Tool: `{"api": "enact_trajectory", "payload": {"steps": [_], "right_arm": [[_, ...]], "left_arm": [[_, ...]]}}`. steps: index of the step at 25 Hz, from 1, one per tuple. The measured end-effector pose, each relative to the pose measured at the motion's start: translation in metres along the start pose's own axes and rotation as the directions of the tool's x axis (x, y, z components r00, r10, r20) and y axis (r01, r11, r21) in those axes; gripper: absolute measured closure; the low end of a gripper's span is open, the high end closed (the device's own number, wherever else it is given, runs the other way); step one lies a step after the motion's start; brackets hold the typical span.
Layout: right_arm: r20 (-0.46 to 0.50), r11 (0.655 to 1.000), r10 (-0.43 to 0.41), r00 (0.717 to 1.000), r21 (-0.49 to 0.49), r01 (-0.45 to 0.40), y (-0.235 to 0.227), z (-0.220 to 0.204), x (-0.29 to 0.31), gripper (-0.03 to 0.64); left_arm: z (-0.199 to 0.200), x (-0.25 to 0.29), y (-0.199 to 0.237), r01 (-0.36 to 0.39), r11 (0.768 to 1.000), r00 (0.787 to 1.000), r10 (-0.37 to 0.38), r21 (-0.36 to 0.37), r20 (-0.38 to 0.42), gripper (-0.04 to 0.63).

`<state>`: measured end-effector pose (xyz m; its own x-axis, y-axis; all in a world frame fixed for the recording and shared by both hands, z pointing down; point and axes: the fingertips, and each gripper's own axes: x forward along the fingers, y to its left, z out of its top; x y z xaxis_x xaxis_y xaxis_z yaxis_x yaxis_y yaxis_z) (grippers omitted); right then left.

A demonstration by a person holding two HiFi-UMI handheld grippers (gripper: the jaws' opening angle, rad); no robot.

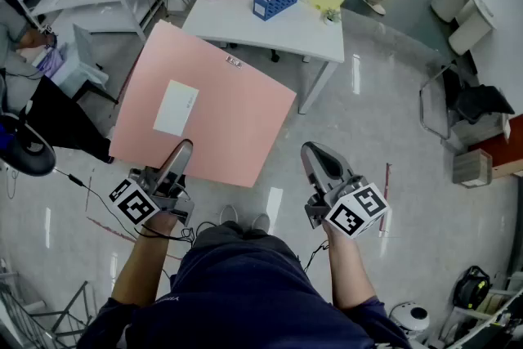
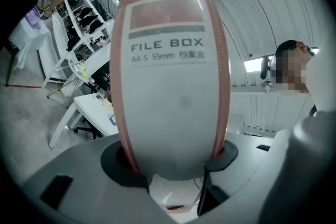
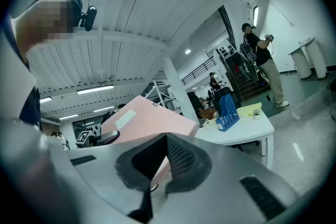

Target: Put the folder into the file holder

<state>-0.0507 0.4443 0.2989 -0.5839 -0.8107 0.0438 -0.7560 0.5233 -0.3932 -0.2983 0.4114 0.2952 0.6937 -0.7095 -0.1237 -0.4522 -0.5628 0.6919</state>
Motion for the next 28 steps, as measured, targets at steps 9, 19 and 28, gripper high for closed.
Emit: {"api": "enact_trajectory", "payload": {"steps": [9,19,28], "right_arm": [[0.006,1.000,-0.012,1.000,-0.003,0.012,-0.010,0.001,-0.004,0.614],[-0.005,1.000,-0.018,1.000,0.008,0.018,-0.021,-0.001,-0.012,0.612],[-0.013,1.000,-0.002,1.000,0.016,0.002,-0.035,-0.003,-0.030,0.612]], "left_arm": [[-0.005,0.010,0.000,0.003,1.000,1.000,-0.003,0.001,-0.004,0.316],[-0.015,0.020,-0.007,-0.009,1.000,1.000,0.009,0.006,-0.004,0.316],[-0.031,0.025,-0.020,-0.027,0.999,1.000,0.027,0.018,0.003,0.316]]}}
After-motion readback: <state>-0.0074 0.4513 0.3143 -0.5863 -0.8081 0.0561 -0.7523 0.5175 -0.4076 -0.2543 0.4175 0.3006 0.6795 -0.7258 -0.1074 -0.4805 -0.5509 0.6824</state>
